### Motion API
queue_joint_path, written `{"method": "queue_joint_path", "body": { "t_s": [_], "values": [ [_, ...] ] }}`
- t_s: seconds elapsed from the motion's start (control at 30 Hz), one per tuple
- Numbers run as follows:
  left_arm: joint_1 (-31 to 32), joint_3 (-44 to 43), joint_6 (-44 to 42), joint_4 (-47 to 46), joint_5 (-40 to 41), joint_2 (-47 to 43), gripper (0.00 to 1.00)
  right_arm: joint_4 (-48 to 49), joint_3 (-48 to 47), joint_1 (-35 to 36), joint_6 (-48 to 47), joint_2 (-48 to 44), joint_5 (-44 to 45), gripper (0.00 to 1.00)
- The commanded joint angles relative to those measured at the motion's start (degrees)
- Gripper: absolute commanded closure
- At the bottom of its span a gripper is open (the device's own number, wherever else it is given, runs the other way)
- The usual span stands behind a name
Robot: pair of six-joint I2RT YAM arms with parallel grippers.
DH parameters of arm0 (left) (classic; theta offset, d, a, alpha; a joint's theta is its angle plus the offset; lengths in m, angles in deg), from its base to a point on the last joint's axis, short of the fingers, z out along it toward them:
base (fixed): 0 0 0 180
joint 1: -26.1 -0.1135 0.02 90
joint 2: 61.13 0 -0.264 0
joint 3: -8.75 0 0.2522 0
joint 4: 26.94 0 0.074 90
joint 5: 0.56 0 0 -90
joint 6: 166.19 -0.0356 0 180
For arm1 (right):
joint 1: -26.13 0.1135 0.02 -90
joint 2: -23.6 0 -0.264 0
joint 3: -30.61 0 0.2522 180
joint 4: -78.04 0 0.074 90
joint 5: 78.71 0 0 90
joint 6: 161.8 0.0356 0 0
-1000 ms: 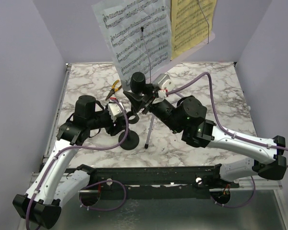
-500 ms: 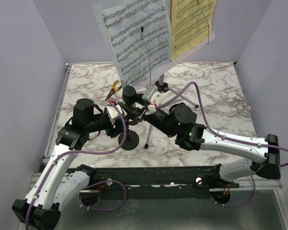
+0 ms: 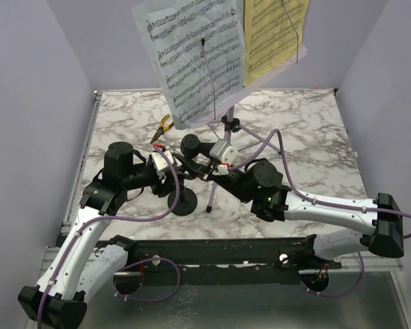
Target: Set up the instrument practice props
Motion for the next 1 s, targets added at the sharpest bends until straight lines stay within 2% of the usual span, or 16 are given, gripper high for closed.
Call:
{"method": "queue_joint_path", "body": {
  "t_s": [0.0, 0.33, 0.4, 0.53, 0.67, 0.73, 0.77, 0.8, 0.87, 0.97],
  "values": [
    [0.3, 0.2, 1.5, -0.7, -5.3, 0.1, 1.00, -4.8, 4.7, 0.1, 0.2, -0.5, -4.7, 1.00],
    [0.3, 1.8, 5.1, -2.1, -6.4, -1.0, 1.00, -6.7, 7.5, -0.1, -0.3, -0.7, -8.5, 1.00],
    [0.4, 2.4, 6.3, -2.8, -6.9, -1.3, 0.92, -7.9, 6.6, -0.6, 0.7, 0.3, -8.3, 1.00],
    [0.3, 4.0, 9.1, -4.1, -6.7, -2.6, 0.54, -8.0, 6.7, -1.0, 2.4, 0.5, -8.7, 1.00],
    [0.3, 5.3, 10.0, -5.8, -7.4, -3.7, 0.43, -8.0, 6.3, -1.0, 2.9, 0.2, -9.4, 1.00],
    [0.3, 5.2, 10.3, -6.0, -7.6, -3.3, 0.22, -8.4, 5.8, -1.0, 2.9, 0.2, -9.8, 1.00],
    [0.3, 5.1, 10.4, -6.0, -7.9, -2.9, 0.19, -8.7, 5.5, -1.0, 2.9, 0.4, -9.9, 1.00],
    [0.3, 5.1, 10.4, -6.0, -8.1, -2.6, 0.08, -9.0, 5.1, -1.0, 3.0, 0.5, -10.0, 1.00],
    [0.3, 5.1, 10.6, -6.2, -8.8, -2.3, 0.01, -9.1, 4.8, -1.0, 3.1, 0.6, -10.0, 1.00],
    [0.3, 5.4, 10.5, -6.3, -9.8, -2.1, 0.01, -8.9, 4.9, -1.0, 3.3, 0.5, -10.0, 1.00]
  ]
}}
